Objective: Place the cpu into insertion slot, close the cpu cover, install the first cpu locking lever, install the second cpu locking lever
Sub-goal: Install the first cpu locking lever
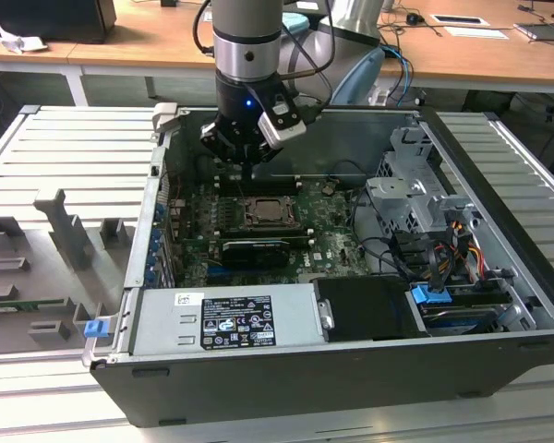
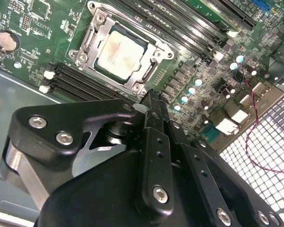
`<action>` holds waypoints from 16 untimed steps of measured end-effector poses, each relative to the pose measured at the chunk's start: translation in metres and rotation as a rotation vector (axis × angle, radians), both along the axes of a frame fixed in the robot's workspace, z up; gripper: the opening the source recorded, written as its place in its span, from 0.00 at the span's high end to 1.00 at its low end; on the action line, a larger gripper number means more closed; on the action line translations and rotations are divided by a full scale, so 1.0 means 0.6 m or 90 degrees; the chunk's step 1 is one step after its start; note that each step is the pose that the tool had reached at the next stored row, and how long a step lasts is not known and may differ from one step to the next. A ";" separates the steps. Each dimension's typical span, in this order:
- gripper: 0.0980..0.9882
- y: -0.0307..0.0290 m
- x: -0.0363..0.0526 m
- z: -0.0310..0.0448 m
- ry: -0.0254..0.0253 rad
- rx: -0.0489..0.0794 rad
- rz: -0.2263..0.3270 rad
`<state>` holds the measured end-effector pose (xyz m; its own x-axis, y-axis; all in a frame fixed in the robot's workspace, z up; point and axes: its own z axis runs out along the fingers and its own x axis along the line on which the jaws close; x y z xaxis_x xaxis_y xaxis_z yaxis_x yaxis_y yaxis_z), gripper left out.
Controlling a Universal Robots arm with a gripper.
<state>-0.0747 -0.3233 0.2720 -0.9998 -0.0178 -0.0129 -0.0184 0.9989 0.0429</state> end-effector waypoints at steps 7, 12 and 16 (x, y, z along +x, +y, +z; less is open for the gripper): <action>0.99 0.0000 -0.009 -0.003 0.0000 0.000 0.000; 0.99 0.0000 -0.010 -0.004 -0.0001 0.000 0.000; 0.99 -0.0001 -0.012 -0.005 0.0000 0.000 0.000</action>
<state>-0.0816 -0.3234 0.2689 -0.9998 -0.0180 -0.0130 -0.0186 0.9989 0.0429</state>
